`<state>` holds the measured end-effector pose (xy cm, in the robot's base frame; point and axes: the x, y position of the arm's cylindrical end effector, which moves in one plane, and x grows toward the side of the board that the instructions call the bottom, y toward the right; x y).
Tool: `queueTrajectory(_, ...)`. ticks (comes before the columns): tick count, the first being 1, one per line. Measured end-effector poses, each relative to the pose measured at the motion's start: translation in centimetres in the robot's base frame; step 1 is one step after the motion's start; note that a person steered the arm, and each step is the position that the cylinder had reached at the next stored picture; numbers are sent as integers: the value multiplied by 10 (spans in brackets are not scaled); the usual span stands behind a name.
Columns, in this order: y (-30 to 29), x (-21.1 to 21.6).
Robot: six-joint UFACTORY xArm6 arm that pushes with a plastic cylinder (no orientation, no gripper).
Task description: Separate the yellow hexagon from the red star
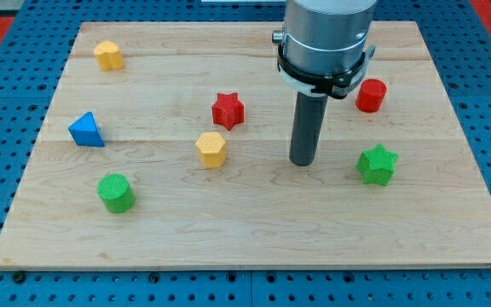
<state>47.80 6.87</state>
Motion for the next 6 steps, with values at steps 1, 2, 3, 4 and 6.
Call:
queueTrajectory(1, -15, 16)
queueTrajectory(2, -108, 24)
queueTrajectory(3, -121, -6)
queueTrajectory(4, -101, -30)
queueTrajectory(6, -107, -100)
